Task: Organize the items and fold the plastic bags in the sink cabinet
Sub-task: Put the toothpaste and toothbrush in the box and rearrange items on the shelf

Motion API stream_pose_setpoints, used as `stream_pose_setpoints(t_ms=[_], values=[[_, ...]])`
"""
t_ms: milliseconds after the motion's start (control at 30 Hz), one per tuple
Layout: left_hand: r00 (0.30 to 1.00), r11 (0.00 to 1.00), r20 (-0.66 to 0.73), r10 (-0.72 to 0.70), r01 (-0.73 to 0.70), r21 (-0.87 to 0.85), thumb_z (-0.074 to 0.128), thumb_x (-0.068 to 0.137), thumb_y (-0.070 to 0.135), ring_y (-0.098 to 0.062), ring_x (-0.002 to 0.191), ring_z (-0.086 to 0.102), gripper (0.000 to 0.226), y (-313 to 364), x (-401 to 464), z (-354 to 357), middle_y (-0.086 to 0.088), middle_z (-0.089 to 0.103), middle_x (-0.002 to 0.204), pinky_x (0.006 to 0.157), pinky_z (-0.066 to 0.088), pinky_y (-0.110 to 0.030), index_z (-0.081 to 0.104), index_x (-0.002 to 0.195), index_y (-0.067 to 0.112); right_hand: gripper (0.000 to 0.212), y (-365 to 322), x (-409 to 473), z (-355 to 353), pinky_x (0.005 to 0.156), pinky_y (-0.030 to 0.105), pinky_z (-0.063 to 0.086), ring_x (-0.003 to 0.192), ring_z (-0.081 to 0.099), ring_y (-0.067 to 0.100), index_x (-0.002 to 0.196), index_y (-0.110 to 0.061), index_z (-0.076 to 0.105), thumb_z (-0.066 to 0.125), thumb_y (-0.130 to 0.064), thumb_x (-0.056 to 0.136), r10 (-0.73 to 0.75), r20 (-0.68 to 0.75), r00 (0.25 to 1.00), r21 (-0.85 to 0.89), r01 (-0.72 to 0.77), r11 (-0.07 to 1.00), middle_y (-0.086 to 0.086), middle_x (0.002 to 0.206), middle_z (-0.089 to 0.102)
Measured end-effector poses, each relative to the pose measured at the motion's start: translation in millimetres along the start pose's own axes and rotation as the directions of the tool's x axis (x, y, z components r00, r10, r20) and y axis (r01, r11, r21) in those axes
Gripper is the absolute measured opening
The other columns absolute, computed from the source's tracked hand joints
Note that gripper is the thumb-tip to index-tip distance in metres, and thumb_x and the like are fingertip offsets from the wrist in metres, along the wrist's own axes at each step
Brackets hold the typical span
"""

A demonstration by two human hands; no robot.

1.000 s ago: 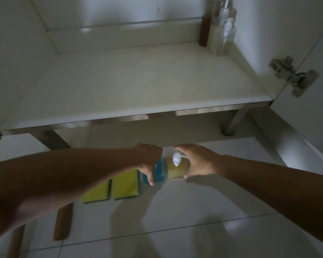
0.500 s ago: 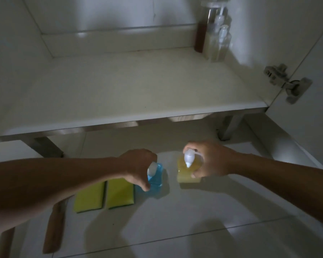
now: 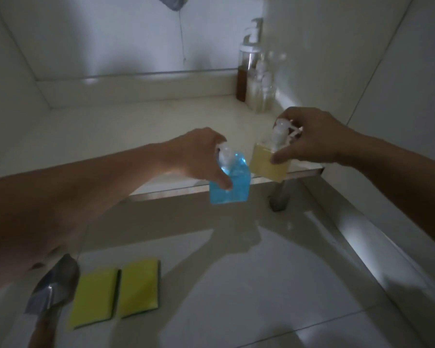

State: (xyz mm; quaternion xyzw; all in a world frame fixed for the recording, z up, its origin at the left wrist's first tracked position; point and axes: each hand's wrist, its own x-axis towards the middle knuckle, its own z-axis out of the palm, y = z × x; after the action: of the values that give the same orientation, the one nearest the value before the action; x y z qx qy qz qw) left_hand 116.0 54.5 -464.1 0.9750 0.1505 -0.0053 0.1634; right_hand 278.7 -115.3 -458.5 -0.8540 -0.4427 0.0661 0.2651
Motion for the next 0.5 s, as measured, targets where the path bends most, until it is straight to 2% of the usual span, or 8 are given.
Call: stream_pose_setpoints(t_ms=[67,133,233,333,400,500], values=[[0.998,1.000,-0.061,-0.009,0.010,0.012,0.086,0.058,0.042,-0.013,0.083,0.057,0.050,0.9,18.3,-3.0,0.010,0.059,0.088,0.060,0.042,-0.021,0.062,0.096,0.020,0.082,1.7,17.3,-1.3,0.067,0.031,0.054,0.096,0.059,0.020,0.131,-0.018,0.053,0.092,-0.027,0.059,0.072,-0.039,0.997,0.038,-0.071,0.997,-0.003,0.115,0.051],[0.995,0.999,-0.100,-0.027,0.029,0.015,0.086,0.056,0.043,-0.014,0.085,0.056,0.054,-1.5,34.9,-0.6,0.008,0.059,0.092,0.058,0.037,-0.021,0.062,0.098,0.019,0.082,5.8,32.5,-0.1,0.062,0.033,0.058,0.093,0.062,0.024,0.129,-0.017,0.054,0.093,-0.025,0.058,0.145,-0.074,0.987,0.067,-0.141,0.988,0.002,0.115,0.055],[0.990,0.997,-0.117,-0.079,0.078,-0.014,0.086,0.053,0.045,-0.014,0.081,0.055,0.059,-8.0,55.8,4.5,0.005,0.059,0.091,0.055,0.036,-0.022,0.062,0.098,0.016,0.077,16.5,52.3,7.9,0.072,0.040,0.060,0.096,0.063,0.026,0.124,-0.019,0.057,0.093,-0.029,0.056,0.215,-0.105,0.971,0.029,-0.214,0.977,0.007,0.118,0.059],[0.976,0.984,-0.156,-0.151,0.134,-0.116,0.088,0.052,0.042,-0.017,0.090,0.058,0.061,-16.0,74.2,9.6,0.001,0.062,0.100,0.067,0.045,-0.026,0.063,0.101,0.016,0.085,26.3,65.0,15.7,0.085,0.040,0.055,0.108,0.059,0.026,0.133,-0.020,0.049,0.089,-0.037,0.060,0.274,-0.125,0.953,-0.015,-0.278,0.960,0.007,0.128,0.056],[0.967,0.974,-0.185,-0.176,0.145,-0.172,0.089,0.053,0.039,-0.018,0.099,0.056,0.067,-21.8,84.3,15.4,0.001,0.060,0.109,0.076,0.043,-0.025,0.062,0.110,0.016,0.084,29.7,69.4,20.4,0.086,0.036,0.052,0.113,0.056,0.028,0.135,-0.019,0.047,0.085,-0.041,0.064,0.312,-0.154,0.937,-0.031,-0.320,0.947,0.008,0.129,0.055],[0.959,0.962,-0.218,-0.181,0.126,-0.242,0.089,0.054,0.036,-0.016,0.104,0.055,0.072,-27.5,94.3,24.0,0.002,0.059,0.115,0.081,0.042,-0.024,0.058,0.117,0.017,0.075,32.8,73.6,31.5,0.086,0.038,0.052,0.111,0.058,0.029,0.127,-0.018,0.049,0.080,-0.049,0.067,0.339,-0.250,0.907,-0.034,-0.358,0.933,0.008,0.124,0.057]])
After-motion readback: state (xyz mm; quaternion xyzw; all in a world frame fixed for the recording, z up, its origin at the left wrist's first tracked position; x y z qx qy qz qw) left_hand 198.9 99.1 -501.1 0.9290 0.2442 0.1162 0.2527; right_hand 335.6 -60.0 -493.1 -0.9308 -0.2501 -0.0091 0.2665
